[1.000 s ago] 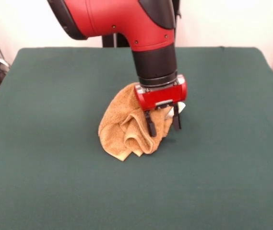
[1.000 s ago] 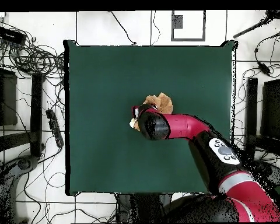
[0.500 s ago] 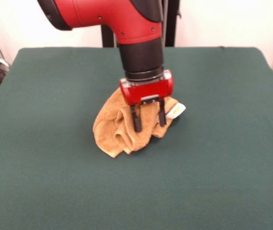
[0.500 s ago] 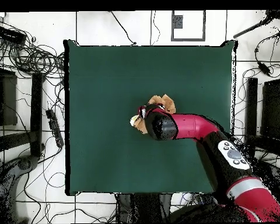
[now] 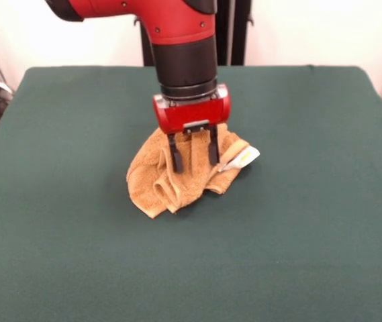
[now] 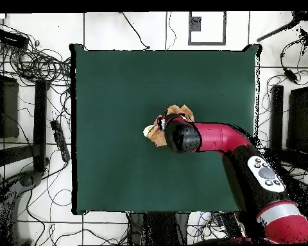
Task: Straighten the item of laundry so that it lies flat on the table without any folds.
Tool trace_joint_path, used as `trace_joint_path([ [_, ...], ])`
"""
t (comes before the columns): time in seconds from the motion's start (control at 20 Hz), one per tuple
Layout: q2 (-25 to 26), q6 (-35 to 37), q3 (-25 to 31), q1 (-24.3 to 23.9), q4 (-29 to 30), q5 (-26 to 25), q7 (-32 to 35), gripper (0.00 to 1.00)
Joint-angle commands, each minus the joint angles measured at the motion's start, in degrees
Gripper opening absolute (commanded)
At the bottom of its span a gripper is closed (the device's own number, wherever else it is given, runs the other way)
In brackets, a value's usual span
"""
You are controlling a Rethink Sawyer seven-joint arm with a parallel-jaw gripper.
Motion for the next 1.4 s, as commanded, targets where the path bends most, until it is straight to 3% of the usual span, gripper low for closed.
trace_joint_path([
  [0.05,-1.61,7.27,1.43,1.30,1.90,-1.96,-2.12,1.00],
  [0.75,-1.63,6.52,1.06,0.98,0.94,-3.54,-3.03,1.00],
  [1.4,4.34,3.21,-0.66,0.86,-2.26,-8.21,-2.51,1.00],
])
